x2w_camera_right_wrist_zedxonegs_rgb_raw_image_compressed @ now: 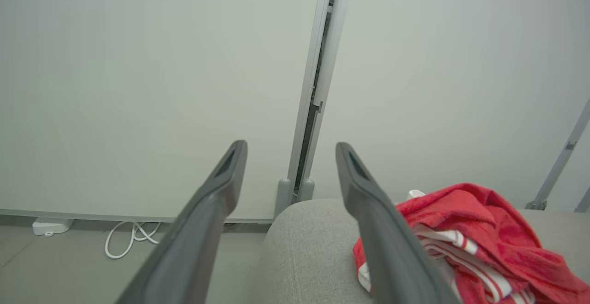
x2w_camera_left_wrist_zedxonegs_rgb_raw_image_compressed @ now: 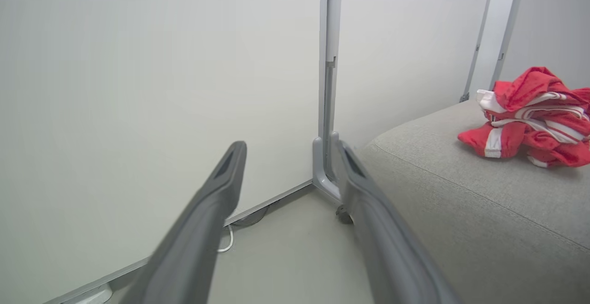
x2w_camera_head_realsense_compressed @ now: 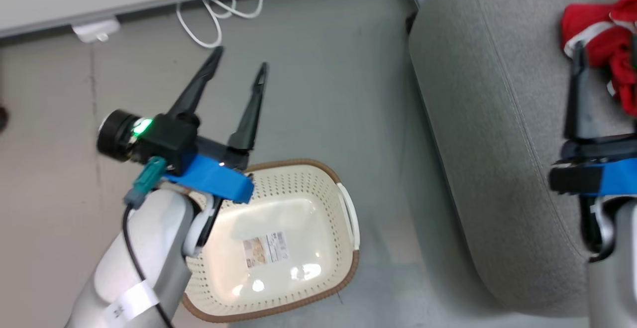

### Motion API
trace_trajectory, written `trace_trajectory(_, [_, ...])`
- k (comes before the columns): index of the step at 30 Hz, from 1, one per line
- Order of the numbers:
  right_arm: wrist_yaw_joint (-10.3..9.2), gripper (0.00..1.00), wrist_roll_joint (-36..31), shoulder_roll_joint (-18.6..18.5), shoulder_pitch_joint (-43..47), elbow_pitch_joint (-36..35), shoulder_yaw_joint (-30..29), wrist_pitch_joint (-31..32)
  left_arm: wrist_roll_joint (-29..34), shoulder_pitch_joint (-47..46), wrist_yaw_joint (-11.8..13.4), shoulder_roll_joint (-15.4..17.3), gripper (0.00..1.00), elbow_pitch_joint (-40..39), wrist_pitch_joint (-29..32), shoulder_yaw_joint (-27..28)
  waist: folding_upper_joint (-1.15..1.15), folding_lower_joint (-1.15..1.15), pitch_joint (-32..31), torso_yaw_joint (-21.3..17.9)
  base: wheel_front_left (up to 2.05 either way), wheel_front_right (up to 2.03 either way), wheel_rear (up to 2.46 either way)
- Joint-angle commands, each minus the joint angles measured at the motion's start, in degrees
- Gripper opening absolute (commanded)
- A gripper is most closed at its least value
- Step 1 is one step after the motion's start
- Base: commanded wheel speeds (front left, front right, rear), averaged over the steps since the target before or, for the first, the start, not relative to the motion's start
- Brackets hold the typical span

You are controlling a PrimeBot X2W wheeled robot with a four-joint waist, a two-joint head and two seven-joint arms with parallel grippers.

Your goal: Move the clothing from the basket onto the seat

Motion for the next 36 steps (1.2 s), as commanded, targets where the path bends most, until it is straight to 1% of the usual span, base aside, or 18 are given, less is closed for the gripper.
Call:
trace_trajectory(1, [0.01, 1.00, 0.4, 0.6, 1.5, -0.3, 1.7, 0.0, 0.8, 2.3, 0.1, -0.3, 1.00, -0.9, -0.1, 2.4, 0.00, 0.01, -3.4, 2.4, 0.00, 0.00, 0.00])
trace_trajectory(7, [0.01, 1.00, 1.5, 2.4, 4.1, 1.3, 7.4, 0.0, 3.4, 9.5, -0.2, -1.5, 1.00, -2.6, -0.1, 10.6, 0.00, 0.01, -7.4, 4.4, 0.00, 0.00, 0.00])
trace_trajectory(12, [0.01, 1.00, 1.9, 3.5, 7.5, 2.1, 9.7, 0.0, 5.8, 14.8, -0.8, -3.4, 1.00, -3.1, -0.1, 15.8, 0.00, 0.01, -10.1, 6.2, 0.00, 0.00, 0.00])
trace_trajectory(15, [0.01, 1.00, 2.3, 4.1, 9.4, 2.5, 10.0, 0.0, 7.6, 17.7, -0.7, -4.7, 1.00, -4.3, -0.1, 18.6, 0.00, 0.01, -11.5, 7.1, 0.00, 0.00, 0.00])
trace_trajectory(18, [0.01, 1.00, 2.3, 4.4, 11.6, 2.9, 9.9, 0.0, 9.2, 20.8, -1.2, -6.0, 1.00, -5.3, -0.1, 20.9, 0.00, 0.01, -13.0, 7.7, 0.00, 0.00, 0.00])
trace_trajectory(26, [0.01, 1.00, 3.2, 5.2, 16.4, 3.9, 8.4, 0.0, 10.8, 27.2, -2.4, -8.9, 1.00, -6.0, -0.1, 26.4, 0.00, 0.01, -15.8, 8.4, 0.00, 0.00, 0.00])
trace_trajectory(36, [0.01, 1.00, 4.0, 5.6, 20.6, 5.3, 8.0, 0.0, 12.0, 31.0, -4.0, -10.7, 1.00, -5.3, -0.1, 29.6, 0.00, 0.01, -17.6, 8.7, 0.00, 0.00, 0.00])
